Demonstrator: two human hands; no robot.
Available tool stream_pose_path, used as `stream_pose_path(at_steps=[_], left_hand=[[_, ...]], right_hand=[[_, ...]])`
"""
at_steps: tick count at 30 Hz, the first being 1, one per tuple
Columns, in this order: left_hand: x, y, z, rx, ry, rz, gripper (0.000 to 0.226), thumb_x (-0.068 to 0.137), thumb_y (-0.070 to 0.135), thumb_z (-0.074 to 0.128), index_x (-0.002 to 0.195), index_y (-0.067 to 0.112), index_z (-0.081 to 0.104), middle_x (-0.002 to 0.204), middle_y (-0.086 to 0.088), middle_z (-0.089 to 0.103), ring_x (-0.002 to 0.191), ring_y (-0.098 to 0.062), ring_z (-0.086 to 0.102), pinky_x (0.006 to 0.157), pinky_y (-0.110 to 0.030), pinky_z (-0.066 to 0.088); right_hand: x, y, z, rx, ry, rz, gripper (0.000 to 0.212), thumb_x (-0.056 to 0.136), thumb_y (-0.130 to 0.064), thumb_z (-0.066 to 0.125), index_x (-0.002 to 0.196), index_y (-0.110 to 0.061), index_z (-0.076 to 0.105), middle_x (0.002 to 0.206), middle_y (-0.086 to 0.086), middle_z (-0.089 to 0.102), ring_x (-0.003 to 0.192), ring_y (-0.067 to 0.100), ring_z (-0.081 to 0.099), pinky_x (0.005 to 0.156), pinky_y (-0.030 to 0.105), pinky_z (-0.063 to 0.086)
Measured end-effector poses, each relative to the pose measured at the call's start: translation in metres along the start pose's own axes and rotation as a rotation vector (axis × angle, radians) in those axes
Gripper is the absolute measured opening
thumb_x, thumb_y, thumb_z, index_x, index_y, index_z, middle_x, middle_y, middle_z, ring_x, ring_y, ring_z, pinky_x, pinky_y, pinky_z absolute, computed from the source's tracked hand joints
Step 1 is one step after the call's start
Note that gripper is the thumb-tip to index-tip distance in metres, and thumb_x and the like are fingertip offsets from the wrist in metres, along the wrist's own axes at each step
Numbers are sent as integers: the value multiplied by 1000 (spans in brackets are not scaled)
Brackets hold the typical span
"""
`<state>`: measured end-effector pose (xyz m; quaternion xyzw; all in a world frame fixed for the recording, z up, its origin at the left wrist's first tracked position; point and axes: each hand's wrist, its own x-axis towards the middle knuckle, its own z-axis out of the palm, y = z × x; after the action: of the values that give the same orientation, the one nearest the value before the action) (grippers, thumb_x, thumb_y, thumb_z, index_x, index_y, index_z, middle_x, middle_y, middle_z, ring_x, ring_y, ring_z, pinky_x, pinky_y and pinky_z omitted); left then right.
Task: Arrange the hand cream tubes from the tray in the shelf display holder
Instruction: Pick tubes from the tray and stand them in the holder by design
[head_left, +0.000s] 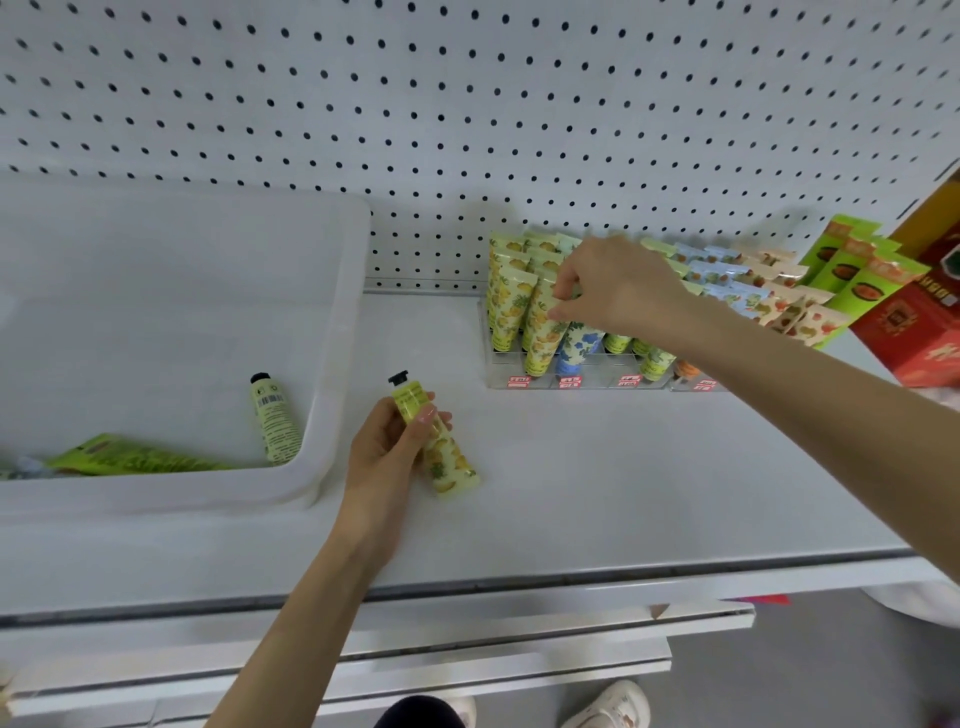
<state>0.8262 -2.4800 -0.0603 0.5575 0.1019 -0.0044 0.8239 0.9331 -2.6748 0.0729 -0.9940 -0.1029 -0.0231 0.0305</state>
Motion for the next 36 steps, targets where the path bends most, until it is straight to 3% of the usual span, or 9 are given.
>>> stream_pose_path(at_steps=[6,8,11,14,22,25,28,31,36], left_hand=[[-13,17,12,-21,-22,19,26,81,16,67,105,5,63,100,-3,75,91,-16,69,70,-24,55],[-17,21,17,-120,-39,-1,35,73,18,68,102,-1,62,97,-9,74,90,-22,70,74,-27,57],[-19,23,23,-250,-60,-33,34,71,13,69,99,-4,59,94,-15,70,94,-26,69,80,-30,56],[-22,23,30,-329,-88,-54,28,74,11,68,97,-4,59,95,-17,69,95,-26,68,81,-28,56],[-24,21,41,-302,-137,-34,31,77,15,65,100,-5,61,98,-17,70,96,-25,69,81,-27,56],[-13,13,35,-63,-65,41,42,76,28,67,108,2,61,107,-15,68,102,-25,67,86,-32,55],[11,4,21,487,-15,176,43,85,38,64,122,17,57,120,2,63,114,-13,59,96,-29,47],[37,-5,13,957,-143,225,64,88,57,49,140,21,43,144,5,45,135,-13,37,112,-29,25],[63,-16,23,1344,-310,323,89,80,73,22,152,21,21,158,4,24,147,-9,11,119,-33,-5]], right_hand=[[-19,3,-17,163,137,-92,20,87,-35,65,93,-17,70,65,-12,45,57,3,44,61,26,35],[-37,-1,-21,342,55,-121,18,84,-35,67,88,-18,72,63,-9,53,51,4,49,53,18,39],[-65,-6,-14,505,-129,-133,16,81,-34,70,88,-20,72,68,-6,66,53,5,63,52,13,50],[-82,-4,1,574,-212,-97,17,80,-31,72,89,-17,69,74,-2,69,59,8,68,58,26,58],[-94,-3,13,1084,-187,57,3,80,-4,70,79,-5,73,73,14,72,62,18,69,61,25,58],[-87,2,6,1005,-114,37,5,80,-5,71,76,-2,71,70,16,71,60,18,69,57,23,57],[-75,6,-5,843,-29,13,9,81,-8,72,73,-4,69,65,11,69,54,11,66,53,18,53],[-58,3,-16,593,69,-20,13,81,-19,73,74,-9,67,64,-2,64,52,-1,57,52,13,47],[-32,-9,-18,201,183,-82,18,83,-36,68,88,-18,69,69,-12,41,73,15,46,64,29,34]])
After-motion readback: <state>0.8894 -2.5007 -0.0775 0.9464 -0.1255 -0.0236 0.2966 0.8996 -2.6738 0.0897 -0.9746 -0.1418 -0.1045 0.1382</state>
